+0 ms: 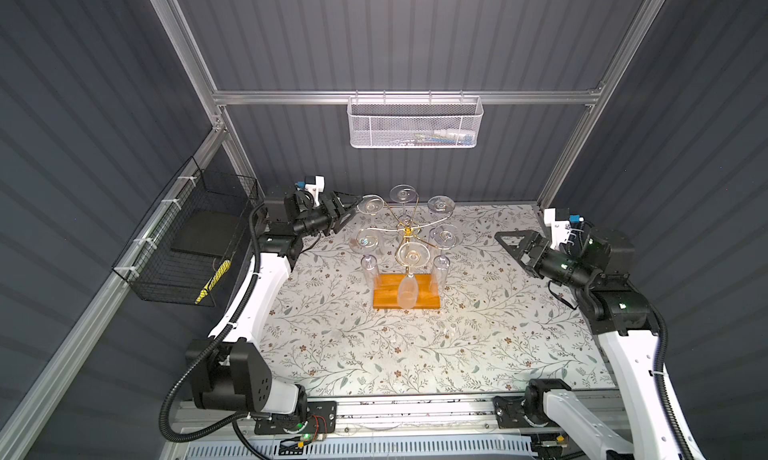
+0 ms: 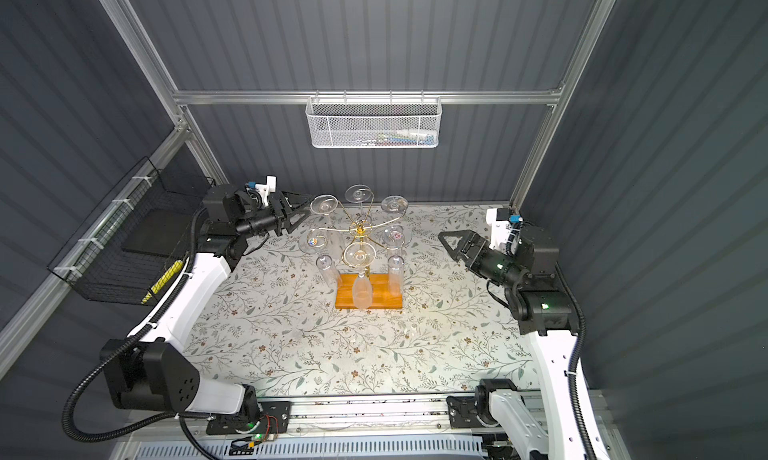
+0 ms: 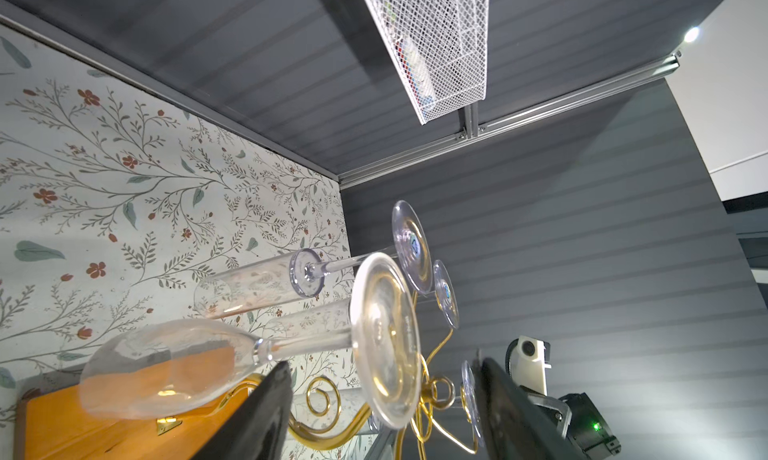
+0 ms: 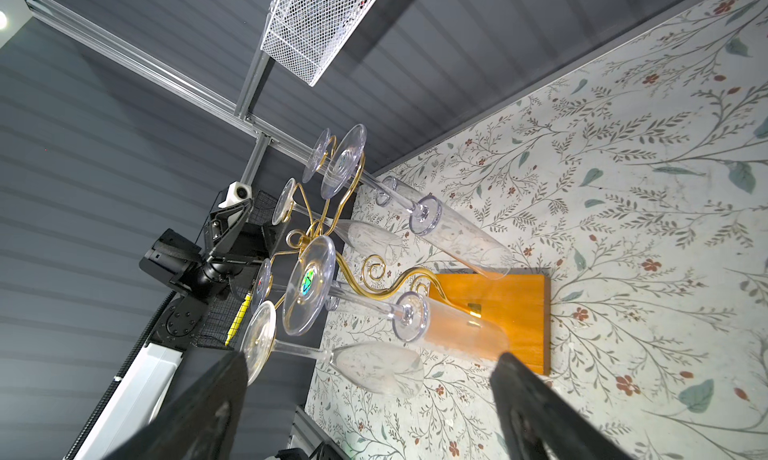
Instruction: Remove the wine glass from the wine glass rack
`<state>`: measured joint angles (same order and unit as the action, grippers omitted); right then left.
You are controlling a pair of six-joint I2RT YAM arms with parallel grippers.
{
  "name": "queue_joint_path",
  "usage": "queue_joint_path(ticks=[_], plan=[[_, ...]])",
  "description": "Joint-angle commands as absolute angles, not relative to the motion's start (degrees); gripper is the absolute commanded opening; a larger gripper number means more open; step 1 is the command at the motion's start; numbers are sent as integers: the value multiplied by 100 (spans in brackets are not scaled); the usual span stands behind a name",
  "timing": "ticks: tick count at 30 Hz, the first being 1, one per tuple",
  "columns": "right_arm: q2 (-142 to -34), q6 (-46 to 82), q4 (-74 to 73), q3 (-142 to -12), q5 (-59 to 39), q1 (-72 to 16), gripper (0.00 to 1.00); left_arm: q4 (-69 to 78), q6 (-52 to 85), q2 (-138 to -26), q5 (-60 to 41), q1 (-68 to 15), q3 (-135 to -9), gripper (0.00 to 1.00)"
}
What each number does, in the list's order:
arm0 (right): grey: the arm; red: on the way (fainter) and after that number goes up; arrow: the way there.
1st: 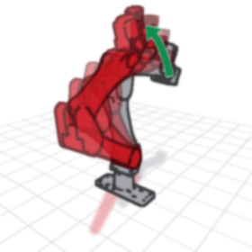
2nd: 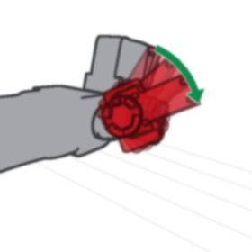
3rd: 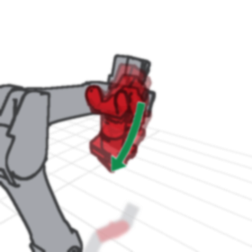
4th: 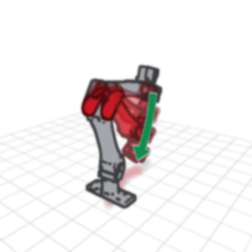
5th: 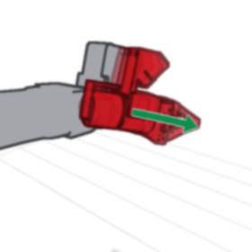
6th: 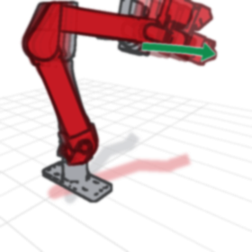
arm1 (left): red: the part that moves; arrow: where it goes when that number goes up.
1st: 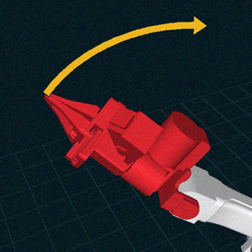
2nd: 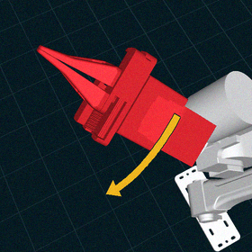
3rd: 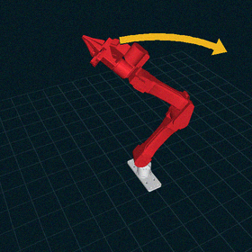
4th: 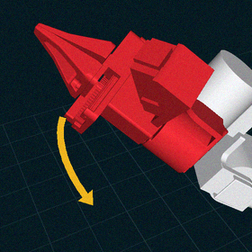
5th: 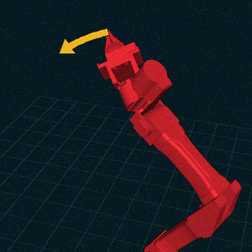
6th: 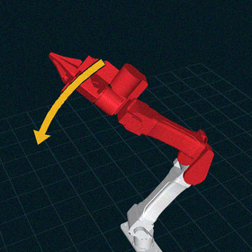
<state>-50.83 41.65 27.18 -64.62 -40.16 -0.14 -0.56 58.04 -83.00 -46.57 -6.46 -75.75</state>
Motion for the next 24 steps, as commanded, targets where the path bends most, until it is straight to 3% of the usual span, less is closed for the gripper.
queue_joint_path(ticks=[1, 14, 24], plan=[[-5054, 4210, 2642, -6616, -4118, -51, 93, 179, 6026, -8369, -4766, -709, -7562, 68], [-5028, 4226, 2669, -6572, -4095, -60, 93, 558, 6469, -8446, -4693, -756, -7418, 45], [-5030, 4245, 2680, -6529, -4067, -62, 92, 541, 6469, -8464, -4693, -765, -7342, 38]])
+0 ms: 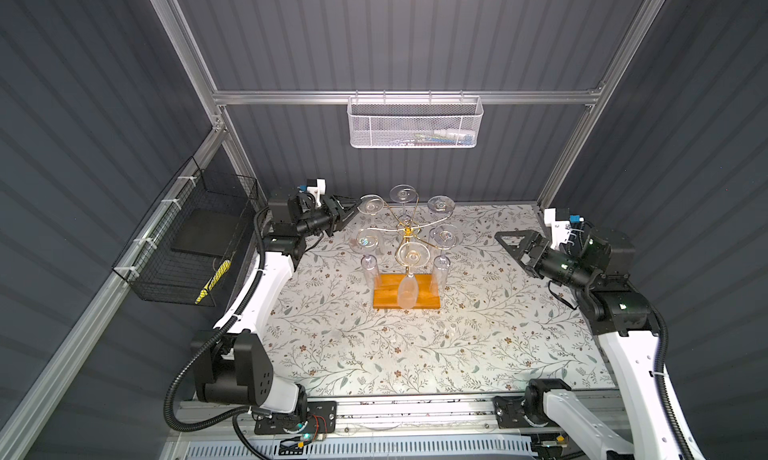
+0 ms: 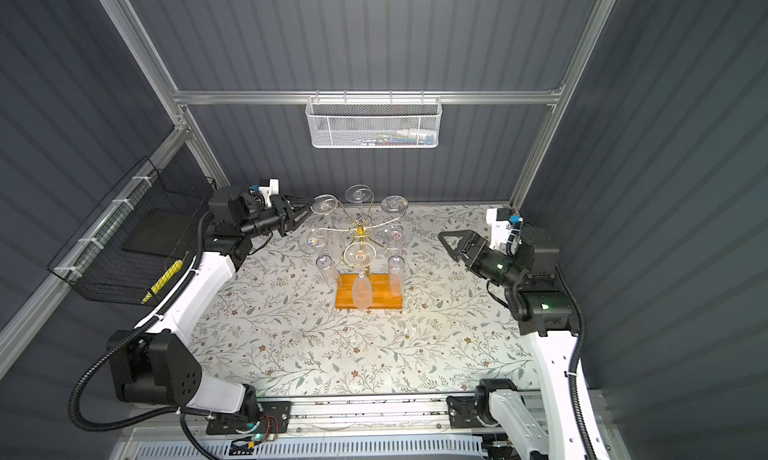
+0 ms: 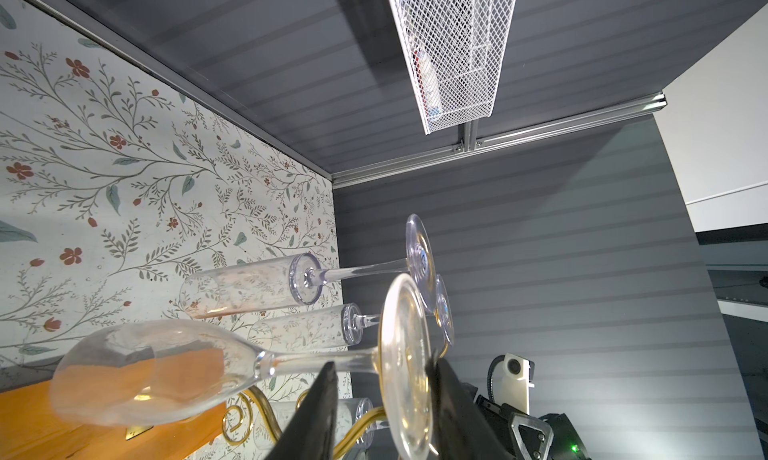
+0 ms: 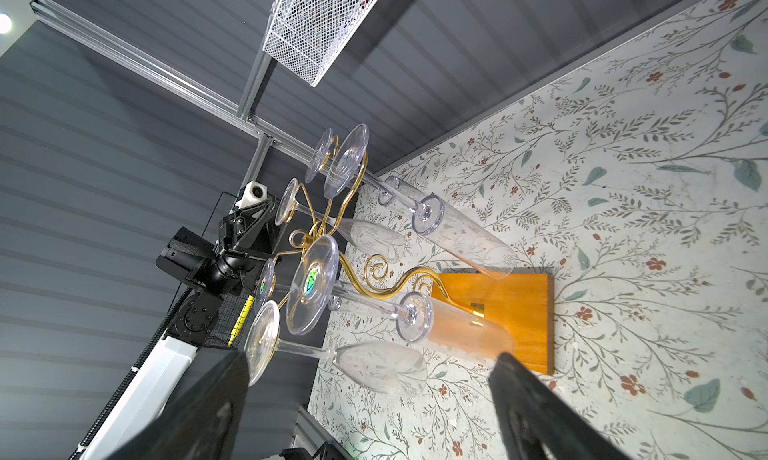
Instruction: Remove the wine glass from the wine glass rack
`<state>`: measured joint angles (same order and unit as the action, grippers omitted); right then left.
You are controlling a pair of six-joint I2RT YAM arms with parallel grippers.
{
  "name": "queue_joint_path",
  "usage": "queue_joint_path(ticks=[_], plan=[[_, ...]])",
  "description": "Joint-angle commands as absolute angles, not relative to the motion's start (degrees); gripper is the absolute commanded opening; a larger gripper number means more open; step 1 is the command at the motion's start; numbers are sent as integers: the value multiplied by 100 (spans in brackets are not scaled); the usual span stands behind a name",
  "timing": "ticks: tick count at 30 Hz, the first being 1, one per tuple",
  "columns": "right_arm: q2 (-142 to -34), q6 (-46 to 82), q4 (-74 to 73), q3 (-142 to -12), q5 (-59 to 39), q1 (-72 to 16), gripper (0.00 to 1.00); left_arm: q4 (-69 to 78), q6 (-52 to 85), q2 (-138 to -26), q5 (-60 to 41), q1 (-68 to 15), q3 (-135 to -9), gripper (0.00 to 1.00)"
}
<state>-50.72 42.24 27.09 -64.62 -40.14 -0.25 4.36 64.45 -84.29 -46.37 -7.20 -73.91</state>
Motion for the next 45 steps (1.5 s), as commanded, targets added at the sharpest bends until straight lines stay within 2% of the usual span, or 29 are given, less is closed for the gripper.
queue_joint_path(ticks=[1, 31, 42, 45], plan=[[-5028, 4245, 2680, -6520, -4053, -62, 92, 536, 6472, -8464, -4689, -773, -7356, 37], [-4975, 4320, 2744, -6474, -3933, -81, 91, 742, 6741, -8455, -4649, -782, -7277, 13], [-4940, 4346, 2764, -6495, -3924, -80, 90, 738, 6917, -8361, -4579, -782, -7265, 0], [-4922, 4351, 2778, -6495, -3915, -82, 90, 738, 6984, -8320, -4561, -782, -7267, 0]])
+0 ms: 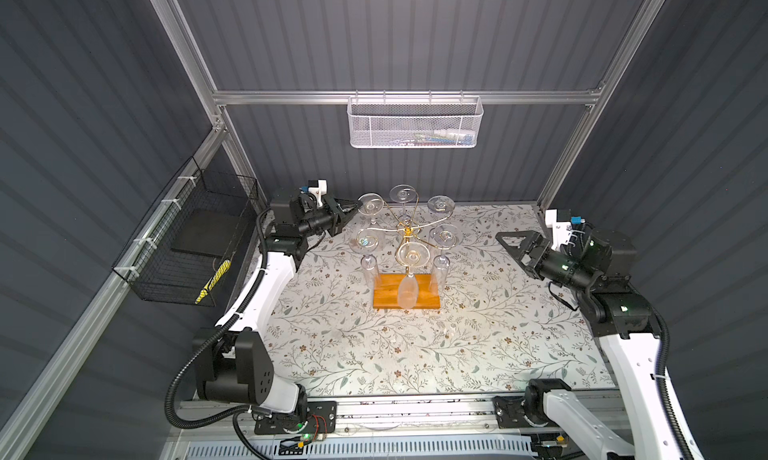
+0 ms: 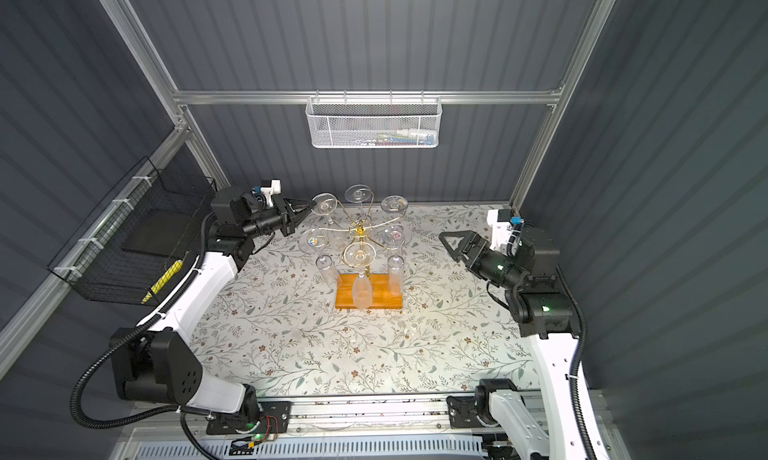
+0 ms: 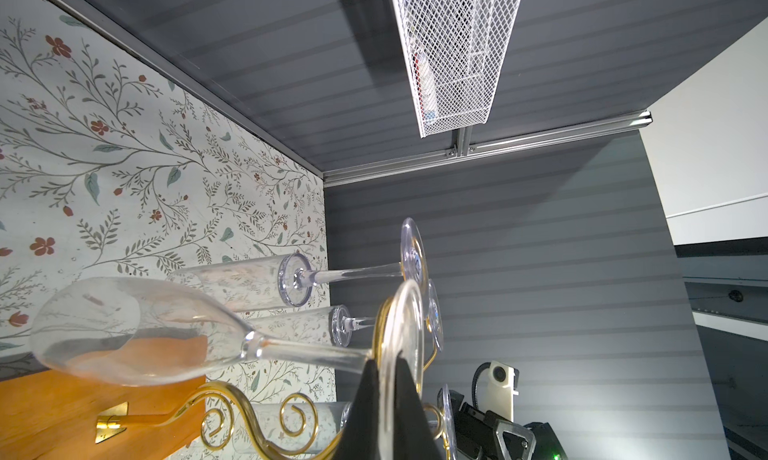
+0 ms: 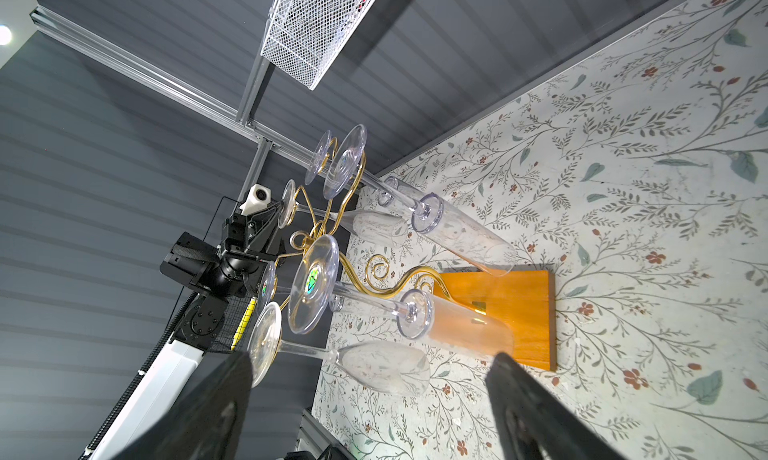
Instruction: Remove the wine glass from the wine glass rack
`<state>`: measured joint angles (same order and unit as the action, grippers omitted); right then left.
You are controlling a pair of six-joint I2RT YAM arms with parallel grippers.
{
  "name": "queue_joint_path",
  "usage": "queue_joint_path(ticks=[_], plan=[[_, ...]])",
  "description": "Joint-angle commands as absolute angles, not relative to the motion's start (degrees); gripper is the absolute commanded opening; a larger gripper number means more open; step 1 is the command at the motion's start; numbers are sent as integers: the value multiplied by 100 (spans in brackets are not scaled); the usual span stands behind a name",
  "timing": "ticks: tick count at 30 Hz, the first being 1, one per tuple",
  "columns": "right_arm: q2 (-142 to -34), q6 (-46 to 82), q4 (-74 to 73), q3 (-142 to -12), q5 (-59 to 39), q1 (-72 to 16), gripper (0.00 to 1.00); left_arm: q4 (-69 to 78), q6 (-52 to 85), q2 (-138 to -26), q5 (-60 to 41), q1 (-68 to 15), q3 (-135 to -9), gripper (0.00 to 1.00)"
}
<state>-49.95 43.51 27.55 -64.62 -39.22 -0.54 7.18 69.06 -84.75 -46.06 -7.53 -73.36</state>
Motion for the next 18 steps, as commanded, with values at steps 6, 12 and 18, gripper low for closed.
queue_joint_path(ticks=[6, 12, 18], plan=[[-4904, 4394, 2802, -6502, -3894, -81, 89, 627, 7082, -8208, -4513, -782, -7307, 0], [-4861, 4412, 2806, -6510, -3882, -79, 89, 542, 7106, -8138, -4365, -782, -7388, 0], [-4834, 4430, 2826, -6520, -3867, -87, 89, 668, 7250, -8162, -4307, -791, -7433, 0]])
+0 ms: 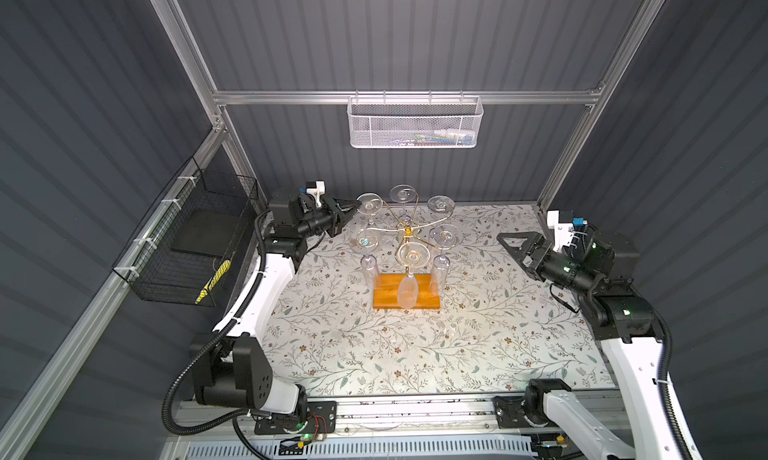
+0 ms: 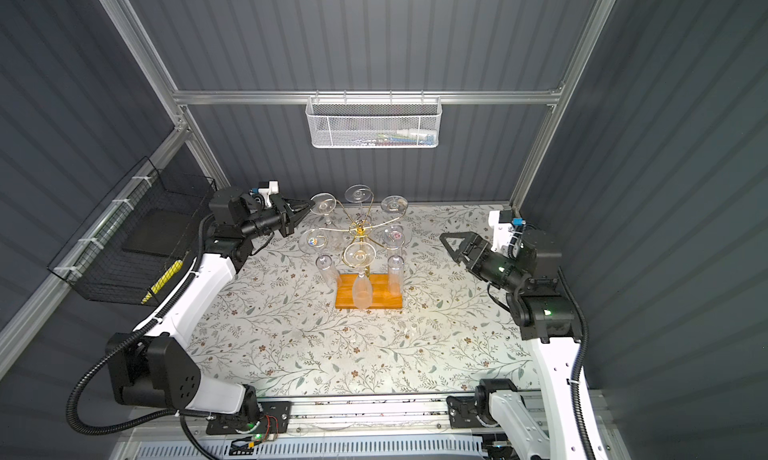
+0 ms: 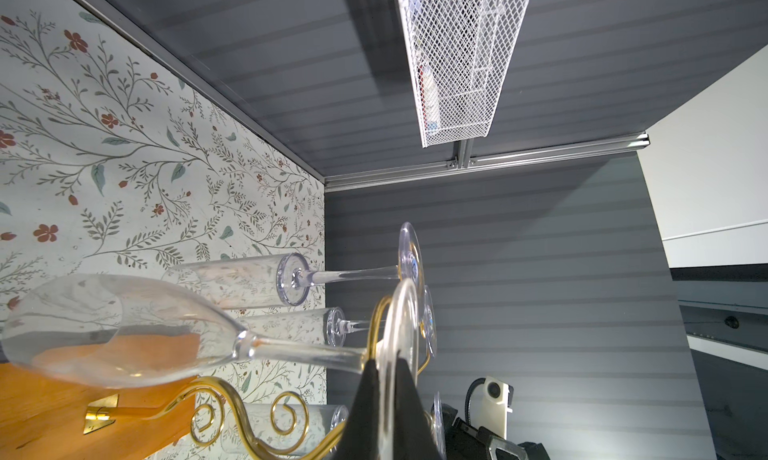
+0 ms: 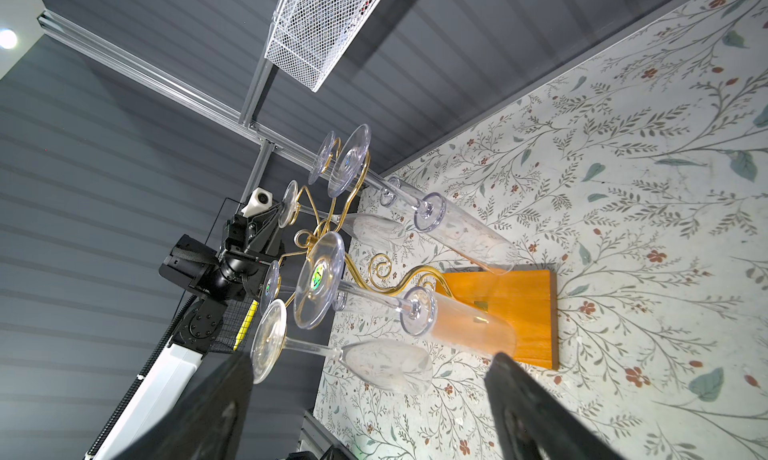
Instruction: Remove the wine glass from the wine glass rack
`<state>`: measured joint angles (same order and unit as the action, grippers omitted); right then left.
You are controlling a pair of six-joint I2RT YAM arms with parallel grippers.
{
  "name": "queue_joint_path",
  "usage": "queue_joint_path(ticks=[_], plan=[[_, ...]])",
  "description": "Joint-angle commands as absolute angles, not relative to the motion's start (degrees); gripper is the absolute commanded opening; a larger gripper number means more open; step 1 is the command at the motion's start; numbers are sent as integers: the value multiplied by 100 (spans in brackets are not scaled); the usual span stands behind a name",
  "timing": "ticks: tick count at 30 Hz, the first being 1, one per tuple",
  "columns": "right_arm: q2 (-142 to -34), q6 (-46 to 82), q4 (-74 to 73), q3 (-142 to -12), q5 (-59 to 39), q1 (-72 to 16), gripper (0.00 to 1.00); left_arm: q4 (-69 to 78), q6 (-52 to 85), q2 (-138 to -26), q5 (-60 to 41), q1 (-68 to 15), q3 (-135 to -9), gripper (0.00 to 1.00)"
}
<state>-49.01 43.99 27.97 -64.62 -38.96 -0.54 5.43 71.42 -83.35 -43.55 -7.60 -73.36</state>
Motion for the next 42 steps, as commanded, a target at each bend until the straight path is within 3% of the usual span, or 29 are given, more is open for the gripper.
queue_joint_path(ticks=[1, 21, 42], plan=[[-4826, 4430, 2826, -6517, -3866, -82, 89, 668, 7251, -8165, -4295, -791, -7452, 0], [-4790, 4406, 2904, -6553, -3843, -80, 89, 302, 6970, -8692, -4245, -1107, -8312, 0], [-4773, 4403, 2924, -6504, -3790, -81, 89, -27, 6796, -8413, -4392, -1283, -8156, 0]])
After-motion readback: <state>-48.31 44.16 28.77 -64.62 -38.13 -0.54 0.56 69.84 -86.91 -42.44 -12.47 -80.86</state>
